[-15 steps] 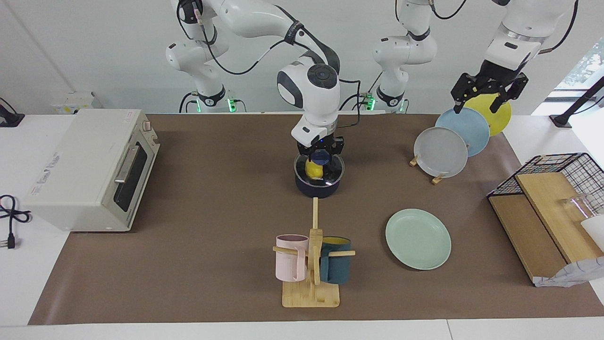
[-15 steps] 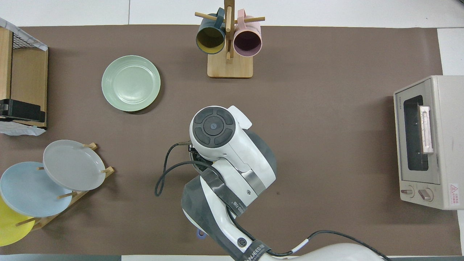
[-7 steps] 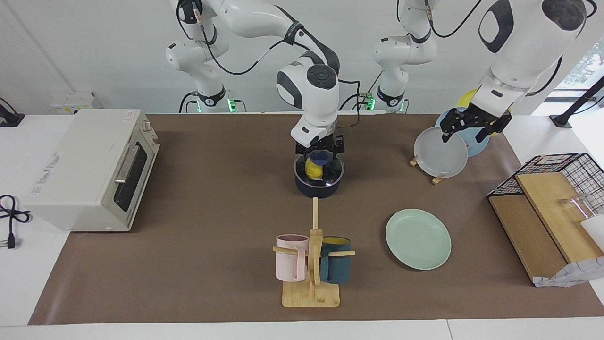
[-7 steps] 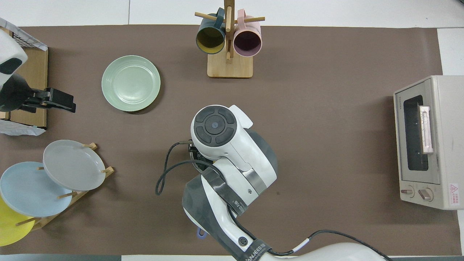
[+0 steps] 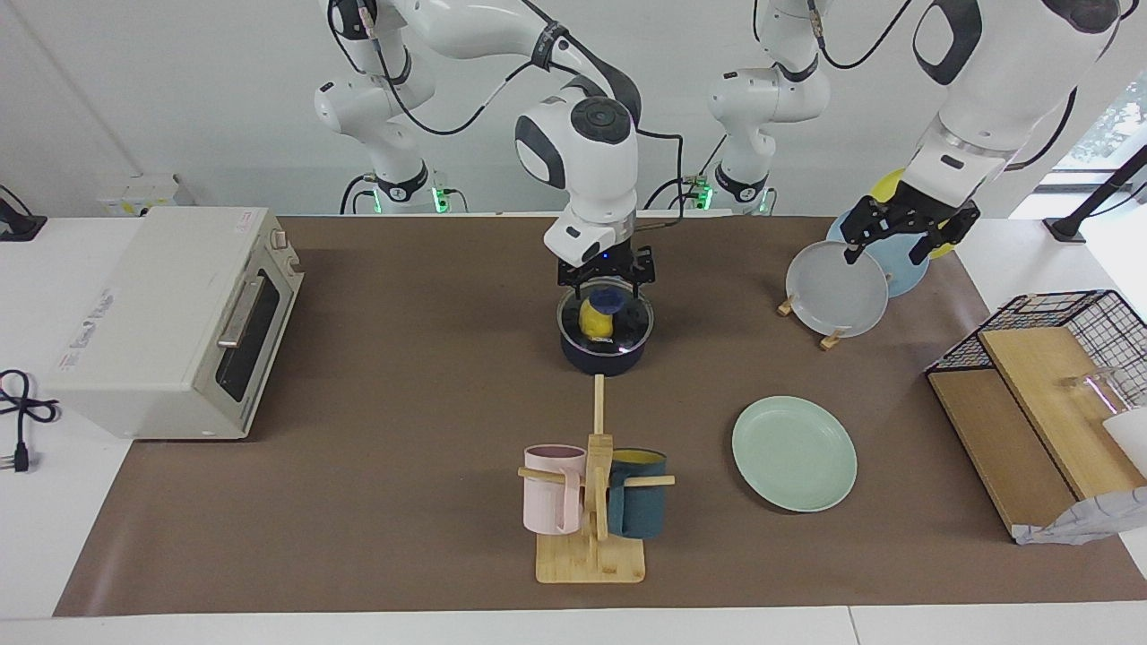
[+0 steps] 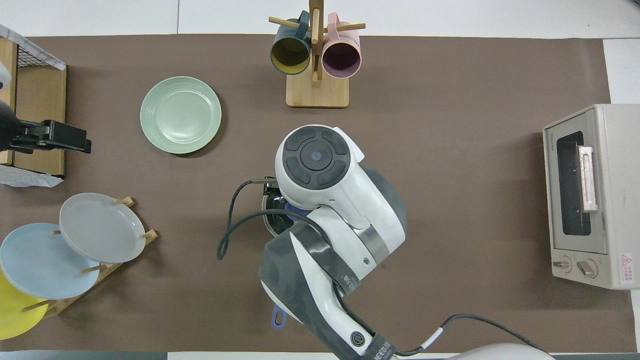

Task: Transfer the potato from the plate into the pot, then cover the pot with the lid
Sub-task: 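Open the right gripper and withdraw it from the lid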

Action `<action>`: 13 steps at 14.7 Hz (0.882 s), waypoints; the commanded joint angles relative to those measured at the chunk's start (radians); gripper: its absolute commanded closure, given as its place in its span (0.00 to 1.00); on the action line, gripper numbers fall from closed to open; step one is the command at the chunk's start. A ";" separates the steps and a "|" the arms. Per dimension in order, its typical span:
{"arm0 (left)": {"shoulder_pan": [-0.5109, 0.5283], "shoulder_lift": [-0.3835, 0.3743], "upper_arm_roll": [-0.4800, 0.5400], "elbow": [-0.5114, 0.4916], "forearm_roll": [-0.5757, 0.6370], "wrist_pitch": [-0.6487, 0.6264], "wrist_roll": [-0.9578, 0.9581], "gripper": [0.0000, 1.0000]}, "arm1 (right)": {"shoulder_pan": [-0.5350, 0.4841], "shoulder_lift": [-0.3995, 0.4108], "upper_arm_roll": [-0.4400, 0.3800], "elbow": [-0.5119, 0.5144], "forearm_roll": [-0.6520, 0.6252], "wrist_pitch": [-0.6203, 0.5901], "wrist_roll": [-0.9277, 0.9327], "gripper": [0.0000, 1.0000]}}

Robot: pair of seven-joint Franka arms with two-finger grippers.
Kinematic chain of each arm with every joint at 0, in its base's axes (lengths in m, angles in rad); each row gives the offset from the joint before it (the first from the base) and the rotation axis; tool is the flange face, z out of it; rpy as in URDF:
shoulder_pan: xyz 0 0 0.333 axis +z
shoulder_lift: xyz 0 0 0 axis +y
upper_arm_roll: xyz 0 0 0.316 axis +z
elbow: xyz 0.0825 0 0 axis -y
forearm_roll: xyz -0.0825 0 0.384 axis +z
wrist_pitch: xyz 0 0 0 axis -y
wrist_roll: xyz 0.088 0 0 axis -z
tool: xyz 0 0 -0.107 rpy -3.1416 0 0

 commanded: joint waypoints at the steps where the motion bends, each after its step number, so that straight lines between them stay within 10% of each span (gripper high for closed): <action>1: -0.009 -0.072 0.007 -0.053 -0.003 -0.010 -0.002 0.00 | -0.067 -0.030 0.006 0.068 -0.004 -0.094 -0.005 0.00; 13: 0.000 -0.070 0.016 -0.067 0.000 -0.006 0.010 0.00 | -0.448 -0.211 -0.006 0.016 -0.104 -0.341 -0.492 0.00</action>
